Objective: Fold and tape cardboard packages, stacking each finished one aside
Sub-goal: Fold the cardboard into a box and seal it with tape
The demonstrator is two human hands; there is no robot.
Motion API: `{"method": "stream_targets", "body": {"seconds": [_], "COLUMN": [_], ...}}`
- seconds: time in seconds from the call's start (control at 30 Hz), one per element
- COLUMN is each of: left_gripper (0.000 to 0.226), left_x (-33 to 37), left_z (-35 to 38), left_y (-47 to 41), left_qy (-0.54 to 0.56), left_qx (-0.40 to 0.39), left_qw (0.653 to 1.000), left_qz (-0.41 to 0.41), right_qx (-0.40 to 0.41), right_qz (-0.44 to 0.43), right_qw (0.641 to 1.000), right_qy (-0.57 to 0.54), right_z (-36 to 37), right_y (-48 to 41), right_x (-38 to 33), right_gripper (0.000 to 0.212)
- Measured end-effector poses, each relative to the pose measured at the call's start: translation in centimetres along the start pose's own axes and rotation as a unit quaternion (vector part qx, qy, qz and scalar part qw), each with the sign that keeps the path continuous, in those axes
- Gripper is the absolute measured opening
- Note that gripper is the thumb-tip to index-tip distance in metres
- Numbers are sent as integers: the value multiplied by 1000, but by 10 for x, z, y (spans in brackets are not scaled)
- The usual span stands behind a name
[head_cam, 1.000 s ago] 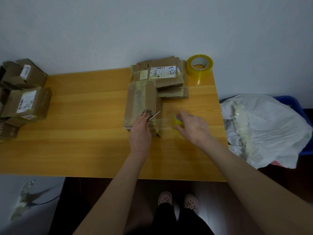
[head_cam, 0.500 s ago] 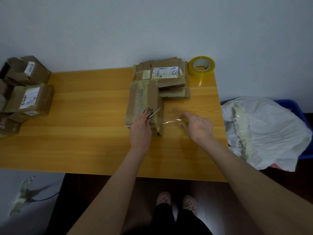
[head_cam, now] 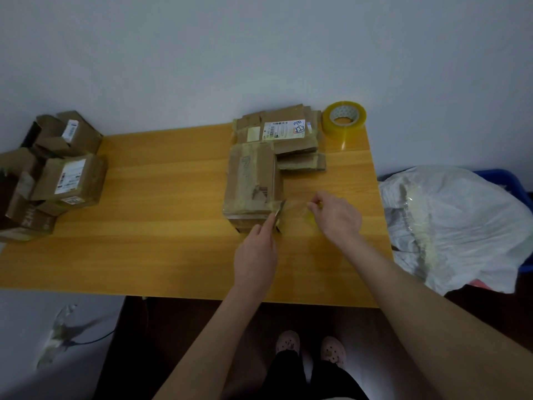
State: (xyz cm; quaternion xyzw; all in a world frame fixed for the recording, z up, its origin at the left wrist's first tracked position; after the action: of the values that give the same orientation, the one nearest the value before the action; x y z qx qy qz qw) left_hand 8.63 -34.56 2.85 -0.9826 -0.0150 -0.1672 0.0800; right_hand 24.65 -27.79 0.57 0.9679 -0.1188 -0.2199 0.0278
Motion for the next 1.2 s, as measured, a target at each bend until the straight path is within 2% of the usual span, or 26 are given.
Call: {"method": "stream_targets", "body": {"seconds": [0.27, 0.53, 1.03, 1.2], "left_gripper": [53, 50, 43, 38], "left_x": [7, 9, 6, 7], "left_z": [13, 4, 14, 15], "left_y": [-6, -5, -26, -31], "left_qy": [-37, -26, -59, -92], "left_qx": [-50, -26, -47, -67], "left_qw": [997, 999, 997, 994], "left_qz": [-42, -22, -6, -1], "right_qx": [2, -7, 12, -6], "right_qz": [2, 18, -14, 4], "right_qw": [1000, 999, 998, 1000], "right_qy": [20, 30, 57, 20], "right_z": [-3, -4, -9, -5], "right_y": [0, -5, 1, 2], "right_x": [-6, -6, -19, -14], "right_gripper": [26, 30, 30, 30]}}
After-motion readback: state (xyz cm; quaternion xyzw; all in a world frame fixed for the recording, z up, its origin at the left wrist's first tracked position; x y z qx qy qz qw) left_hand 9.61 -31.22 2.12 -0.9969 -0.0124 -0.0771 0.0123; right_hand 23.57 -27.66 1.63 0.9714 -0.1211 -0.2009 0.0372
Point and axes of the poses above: each hand's wrist, its own y-axis away from the middle knuckle, its own z-axis out of the palm, x = y × z, the point moved 3 cm from there along -y, towards the middle knuckle, and after that the axes turned 11 degrees about x, right-handed, at the moved point
